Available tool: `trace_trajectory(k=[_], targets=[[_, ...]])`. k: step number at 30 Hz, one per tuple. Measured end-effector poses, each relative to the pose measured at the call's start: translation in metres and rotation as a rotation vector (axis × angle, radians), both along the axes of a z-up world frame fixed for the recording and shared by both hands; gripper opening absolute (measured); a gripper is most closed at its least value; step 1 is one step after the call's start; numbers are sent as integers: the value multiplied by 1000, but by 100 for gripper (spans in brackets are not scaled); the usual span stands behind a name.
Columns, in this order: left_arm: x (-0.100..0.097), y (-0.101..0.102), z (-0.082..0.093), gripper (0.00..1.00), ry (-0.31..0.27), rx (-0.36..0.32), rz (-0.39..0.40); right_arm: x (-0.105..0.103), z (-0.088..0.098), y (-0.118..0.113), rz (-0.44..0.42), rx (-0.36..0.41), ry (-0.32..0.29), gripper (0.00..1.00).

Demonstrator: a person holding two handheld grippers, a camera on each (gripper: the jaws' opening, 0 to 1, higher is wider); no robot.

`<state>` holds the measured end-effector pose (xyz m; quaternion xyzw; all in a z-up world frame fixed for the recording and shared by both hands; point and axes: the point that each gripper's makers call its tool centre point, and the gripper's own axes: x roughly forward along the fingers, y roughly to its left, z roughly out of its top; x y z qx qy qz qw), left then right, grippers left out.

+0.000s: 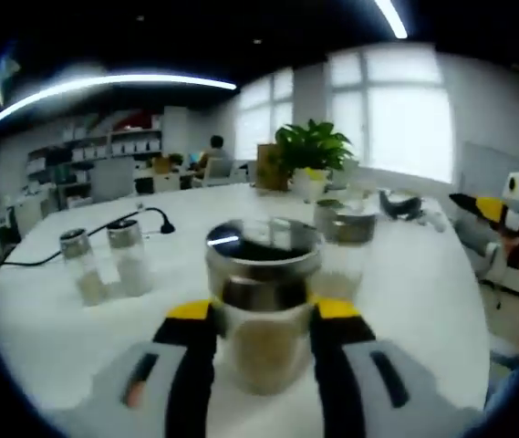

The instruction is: Rotate the seasoning bottle until the label or dispensing opening points toward the visible target arrow and the bottle remains upright within the marked orientation range

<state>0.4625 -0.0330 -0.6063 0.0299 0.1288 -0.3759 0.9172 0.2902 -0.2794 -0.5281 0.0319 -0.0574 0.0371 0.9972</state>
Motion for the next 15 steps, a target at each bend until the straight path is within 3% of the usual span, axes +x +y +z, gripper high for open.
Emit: trace_trajectory(k=[15], targets=[[-1,3,2,42,-79,-46,232,3,-7,4,4,25,31,75]])
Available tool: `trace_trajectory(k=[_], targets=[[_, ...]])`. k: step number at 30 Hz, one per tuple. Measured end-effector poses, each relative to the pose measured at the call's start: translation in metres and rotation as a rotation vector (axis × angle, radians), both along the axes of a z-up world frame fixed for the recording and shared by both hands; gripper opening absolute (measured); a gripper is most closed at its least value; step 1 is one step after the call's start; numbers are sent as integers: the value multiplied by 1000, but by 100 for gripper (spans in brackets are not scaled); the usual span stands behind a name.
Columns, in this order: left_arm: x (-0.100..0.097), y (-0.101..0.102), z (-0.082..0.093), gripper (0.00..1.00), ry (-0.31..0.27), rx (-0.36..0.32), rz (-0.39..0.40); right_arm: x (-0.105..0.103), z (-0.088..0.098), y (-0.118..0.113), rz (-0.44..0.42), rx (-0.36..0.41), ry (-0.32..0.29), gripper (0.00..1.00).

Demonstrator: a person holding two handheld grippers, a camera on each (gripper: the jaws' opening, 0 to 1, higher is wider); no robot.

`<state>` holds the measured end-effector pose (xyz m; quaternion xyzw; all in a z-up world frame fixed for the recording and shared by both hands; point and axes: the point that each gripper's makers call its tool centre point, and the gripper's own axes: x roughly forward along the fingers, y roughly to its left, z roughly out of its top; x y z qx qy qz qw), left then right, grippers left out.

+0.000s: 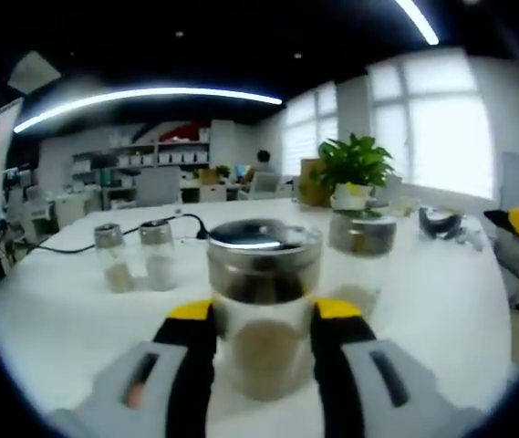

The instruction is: Rotate the seasoning bottle until the label or dispensing opening points toward the visible target arrow and the bottle remains upright within the marked orientation range

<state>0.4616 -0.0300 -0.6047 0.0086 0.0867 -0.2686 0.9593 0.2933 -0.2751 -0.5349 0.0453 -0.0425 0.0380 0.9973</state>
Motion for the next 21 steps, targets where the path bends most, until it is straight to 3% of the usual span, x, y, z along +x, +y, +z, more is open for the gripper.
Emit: trace_trajectory(k=[9,13,14,15,17,19,21], targets=[[1,-1,1,42,-23,-10,62,0,-2,3,6,8,7,74],[-1,-1,0,43,-22,-7,49,0,-2,2,4,10,6,74],[-5,-3,-2,43,21,-38,31,0,-2,1,3,11,7,74],[-4,-3,1,43,17,-24,21,0,-3,1,3,12,9,74],[-5,1,6,49,24,-52,33,0,-5,2,11,10,19,70],[-3,5,11,62,22,-56,35,0,-5,3,17,6,23,68],[-4,6,13,67,36,-56,-1,0,-4,4,20,7,17,69]])
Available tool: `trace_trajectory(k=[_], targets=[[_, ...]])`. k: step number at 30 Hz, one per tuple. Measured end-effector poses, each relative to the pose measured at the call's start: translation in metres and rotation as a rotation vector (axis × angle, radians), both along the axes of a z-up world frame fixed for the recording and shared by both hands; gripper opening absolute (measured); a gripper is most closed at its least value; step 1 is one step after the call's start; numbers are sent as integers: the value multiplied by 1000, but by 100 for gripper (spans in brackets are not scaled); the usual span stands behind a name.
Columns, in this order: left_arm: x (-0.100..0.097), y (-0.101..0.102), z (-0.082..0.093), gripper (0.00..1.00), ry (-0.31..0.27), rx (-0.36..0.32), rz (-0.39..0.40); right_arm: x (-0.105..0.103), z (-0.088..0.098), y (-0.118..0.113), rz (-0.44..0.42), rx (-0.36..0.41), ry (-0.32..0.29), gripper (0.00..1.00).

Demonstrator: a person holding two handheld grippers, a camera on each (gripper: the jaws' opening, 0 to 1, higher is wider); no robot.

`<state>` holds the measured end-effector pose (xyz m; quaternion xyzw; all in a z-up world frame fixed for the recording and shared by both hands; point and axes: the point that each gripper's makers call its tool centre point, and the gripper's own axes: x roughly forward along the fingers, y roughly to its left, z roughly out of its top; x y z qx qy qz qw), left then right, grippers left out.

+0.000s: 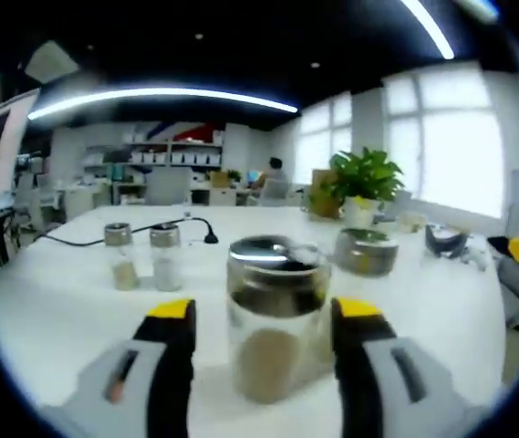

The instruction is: Rotate the seasoning bottle until the label or dispensing opening points toward the visible target arrow and the bottle remains upright within the marked orientation range

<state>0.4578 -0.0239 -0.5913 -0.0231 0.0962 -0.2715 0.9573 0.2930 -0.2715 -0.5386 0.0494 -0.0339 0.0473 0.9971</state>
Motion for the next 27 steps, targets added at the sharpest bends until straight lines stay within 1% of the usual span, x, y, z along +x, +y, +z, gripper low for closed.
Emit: trace_trajectory(k=[2,3,5,6,7,8,9,10,11,13,14,15,16,17,18,19,20,21,22,23,24,25,26,27], targets=[[-5,-3,2,71,9,-2,-89,0,0,1,5,-1,1,69],[-6,-1,1,73,15,10,-118,0,-1,0,5,0,5,70],[-3,8,-2,70,14,46,-150,0,-2,-1,0,-1,10,70],[-3,10,-2,70,21,43,-187,0,-2,-2,-1,-1,9,70],[-4,9,-2,70,32,23,-244,0,-2,-2,-2,-2,9,70],[-6,7,1,69,32,-5,-312,-1,-2,-2,-3,-3,7,70],[-8,5,3,67,24,-28,-382,-1,-1,-3,-4,-3,5,70],[-8,5,0,64,33,-28,-440,-1,-1,-3,-5,-4,3,70],[-9,6,-5,62,39,5,-494,-1,-1,-3,-5,-3,3,70],[-14,3,-9,62,-7,63,-620,0,-2,-4,-5,-5,11,70],[-20,1,-10,63,-49,94,-693,0,-4,-4,-5,-13,18,69],[-20,0,-11,68,-63,115,-715,0,-4,-4,-6,-16,20,69],[-20,0,-12,74,-60,132,-725,0,-4,-5,-8,-19,20,69],[-20,-3,-11,81,-68,134,-759,0,-4,-6,-11,-21,18,69],[-22,-6,-11,89,-53,118,-796,1,-4,-7,-12,-22,18,69],[-22,-8,-12,91,-35,110,-830,1,-5,-7,-13,-20,20,69],[-22,-10,-12,90,-38,109,-873,1,-5,-7,-12,-18,20,69],[-23,-12,-9,87,-61,99,-912,1,-6,-7,-8,-18,22,69],[-24,-13,-9,85,-63,105,-945,2,-6,-6,-4,-19,24,69],[-21,-15,-9,84,-55,109,-958,1,-7,-6,-1,-20,26,69],[-22,-18,-6,81,-49,81,-981,1,-7,-6,1,-20,27,69],[-21,-19,-5,79,-48,73,-992,1,-7,-5,3,-25,25,69],[-17,-22,-6,79,-59,90,-992,1,-6,-5,5,-32,25,69],[-16,-23,-9,79,-81,124,-1008,1,-6,-5,6,-36,24,69]])
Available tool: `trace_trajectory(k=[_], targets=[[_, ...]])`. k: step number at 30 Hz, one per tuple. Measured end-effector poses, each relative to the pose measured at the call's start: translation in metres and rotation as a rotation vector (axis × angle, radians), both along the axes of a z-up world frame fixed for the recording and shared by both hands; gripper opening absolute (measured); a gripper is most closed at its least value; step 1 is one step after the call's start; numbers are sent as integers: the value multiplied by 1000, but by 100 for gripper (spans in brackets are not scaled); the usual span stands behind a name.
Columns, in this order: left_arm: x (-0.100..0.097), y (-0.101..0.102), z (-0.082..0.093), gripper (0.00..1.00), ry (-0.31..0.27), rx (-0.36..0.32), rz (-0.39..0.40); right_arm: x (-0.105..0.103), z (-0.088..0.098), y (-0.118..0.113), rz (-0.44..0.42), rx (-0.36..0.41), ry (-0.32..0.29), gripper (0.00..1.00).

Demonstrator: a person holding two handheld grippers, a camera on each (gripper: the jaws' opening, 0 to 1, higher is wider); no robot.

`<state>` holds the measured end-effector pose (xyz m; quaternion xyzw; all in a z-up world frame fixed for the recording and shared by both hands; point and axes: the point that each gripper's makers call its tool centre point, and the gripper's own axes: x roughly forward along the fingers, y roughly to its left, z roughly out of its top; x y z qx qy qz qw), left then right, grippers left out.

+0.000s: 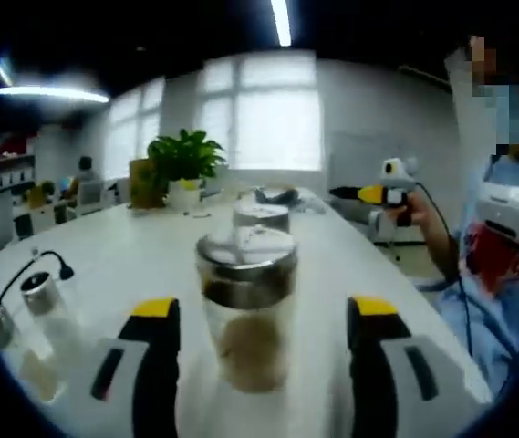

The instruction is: Rotate the seasoning bottle until the label or dispensing opening points toward the visible target arrow and the bottle remains upright within the marked orientation range

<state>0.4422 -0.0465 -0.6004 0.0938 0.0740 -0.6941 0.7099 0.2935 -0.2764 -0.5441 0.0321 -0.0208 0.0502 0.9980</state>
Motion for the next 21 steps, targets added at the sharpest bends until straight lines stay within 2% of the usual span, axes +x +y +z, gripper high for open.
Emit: trace_trajectory(k=[3,4,6,7,10,13,18,21], targets=[[0,-4,-7,78,-15,36,-33,0,1,-1,-1,0,-5,69],[0,-6,-9,77,-5,43,-43,0,1,-1,-1,0,-5,69],[-3,-11,-7,75,65,16,-61,0,0,-1,3,2,-3,69],[-2,-12,-6,75,68,8,-72,1,1,2,17,5,-11,68],[-4,-14,-11,64,23,21,-87,1,2,10,47,-4,-9,69],[-1,-14,-13,46,36,22,-89,0,7,18,74,-8,-28,69],[-2,-13,-14,44,24,21,-70,0,5,18,74,9,-23,70],[-1,-13,-14,44,22,23,-63,-1,13,19,86,58,-63,71]])
